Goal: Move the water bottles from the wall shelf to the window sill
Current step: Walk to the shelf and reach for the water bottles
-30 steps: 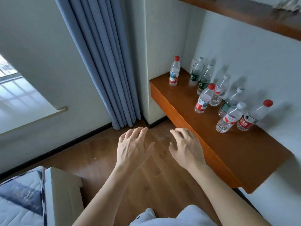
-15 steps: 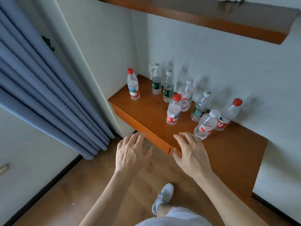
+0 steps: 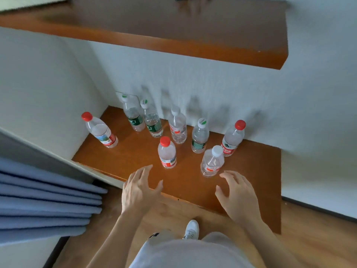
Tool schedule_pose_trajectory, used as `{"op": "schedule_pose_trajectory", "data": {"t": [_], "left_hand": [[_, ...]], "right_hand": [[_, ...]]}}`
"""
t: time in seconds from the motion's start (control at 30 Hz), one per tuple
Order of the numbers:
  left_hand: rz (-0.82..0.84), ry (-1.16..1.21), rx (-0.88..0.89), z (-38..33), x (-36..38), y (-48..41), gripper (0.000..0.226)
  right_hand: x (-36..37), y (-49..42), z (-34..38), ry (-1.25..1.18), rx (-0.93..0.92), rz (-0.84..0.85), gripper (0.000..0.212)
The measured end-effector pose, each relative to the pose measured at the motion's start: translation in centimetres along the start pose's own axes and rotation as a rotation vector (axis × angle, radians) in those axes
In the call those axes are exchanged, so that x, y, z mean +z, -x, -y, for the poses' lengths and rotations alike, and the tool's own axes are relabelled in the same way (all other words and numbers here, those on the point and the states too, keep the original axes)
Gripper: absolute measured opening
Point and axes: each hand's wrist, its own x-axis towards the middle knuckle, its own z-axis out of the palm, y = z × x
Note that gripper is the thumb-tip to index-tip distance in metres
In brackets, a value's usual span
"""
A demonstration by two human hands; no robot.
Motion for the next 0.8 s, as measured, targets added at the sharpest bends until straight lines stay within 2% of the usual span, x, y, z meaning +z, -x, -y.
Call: {"op": "schedule_pose_trajectory", "data": {"t": [0.1, 0.2, 0.3, 0.43, 0.53, 0.6, 0.7, 0.8], "left_hand": [[-0.005, 0.100, 0.009, 0.4, 0.3, -2.1, 0.069], [0.015, 0.204, 0.018, 1.0, 0.8, -4.5, 0.082], [0.058, 0.284, 0.068, 1.1, 1.5, -6.7, 0.094], [0.149, 0.363, 0.142, 0.3, 2.3, -9.1, 0.105], [0.200, 0.421, 0.190, -0.3, 3.1, -10.3, 0.103], [0.216, 0.472, 0.201, -0.7, 3.5, -10.8, 0.098], [0.215, 0.551, 0.206, -1.4, 4.2, -11.6, 0.093], [0.179, 0.562, 0.207, -2.1, 4.4, -11.9, 0.086]], "right_hand": [[-0.2, -0.9, -0.3, -0.073, 0.155, 0.000, 0.043], [0.4, -2.4, -0.4, -0.178, 0.282, 0.056, 0.064], [1.2, -4.1, -0.2, -0.316, 0.339, 0.140, 0.087], [3.0, -5.9, 0.4, -0.518, 0.388, 0.142, 0.096], [4.8, -6.7, 1.4, -0.555, 0.404, 0.089, 0.091], [5.9, -7.1, 2.1, -0.606, 0.476, 0.047, 0.086], [7.4, -7.6, 2.5, -0.646, 0.560, -0.056, 0.090], [7.6, -8.2, 3.2, -0.615, 0.599, -0.090, 0.076]]}}
